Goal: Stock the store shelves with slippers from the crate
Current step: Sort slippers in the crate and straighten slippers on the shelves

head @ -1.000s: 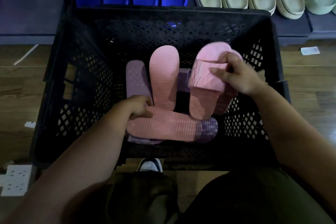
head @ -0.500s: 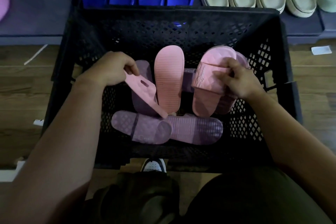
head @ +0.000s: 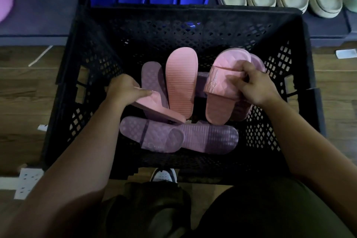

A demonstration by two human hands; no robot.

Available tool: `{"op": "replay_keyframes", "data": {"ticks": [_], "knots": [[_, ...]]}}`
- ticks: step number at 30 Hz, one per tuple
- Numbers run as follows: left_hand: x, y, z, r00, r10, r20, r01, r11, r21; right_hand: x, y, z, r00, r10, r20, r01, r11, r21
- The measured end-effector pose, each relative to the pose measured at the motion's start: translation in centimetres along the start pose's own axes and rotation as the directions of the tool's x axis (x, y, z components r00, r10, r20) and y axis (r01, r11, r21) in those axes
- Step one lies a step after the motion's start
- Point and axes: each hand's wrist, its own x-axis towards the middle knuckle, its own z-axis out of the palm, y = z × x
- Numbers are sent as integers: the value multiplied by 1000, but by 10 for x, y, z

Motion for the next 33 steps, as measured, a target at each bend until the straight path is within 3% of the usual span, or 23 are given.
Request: {"op": "replay_keyframes", "data": {"ticks": [5, 9, 12, 13, 16, 18, 21, 25, 28, 33], "knots": [[8, -7, -19, 959, 221, 180, -208, 974, -87, 0, 1, 1, 1000, 11, -12, -11, 1000, -8], [18, -20, -2, 976, 113, 189, -156, 961, 229, -1, 2, 1, 1000, 15, -21, -15, 1000, -4], [20, -16, 15, 991, -33, 132, -10, 950, 312, 0, 3, 3, 1000, 10, -28, -10, 1000, -15], [21, -9, 17, 997, -21, 70, -4, 942, 334, 0, 4, 4, 1000, 8, -29, -8, 1000, -20], [27, 28, 24, 981, 169, -99, -152, 976, 156, 0, 7, 5, 1000, -4, -24, 3, 999, -42], [26, 56, 31, 983, 176, -43, -181, 972, -150, 0, 8, 5, 1000, -10, -22, 9, 999, -53], [47, 66, 57, 993, 83, 80, -38, 891, -452, 0, 8, 4, 1000, -15, -27, 13, 999, -52], [35, 80, 53, 998, 23, 50, 4, 874, -485, 0, 8, 5, 999, -12, -33, 10, 998, -64], [36, 85, 44, 964, 163, 211, -50, 887, -458, 0, 7, 5, 999, -13, -31, 11, 998, -68], [34, 64, 2, 875, 354, 329, -291, 929, -228, 1, 6, 6, 999, -17, -34, 15, 999, -47]]}}
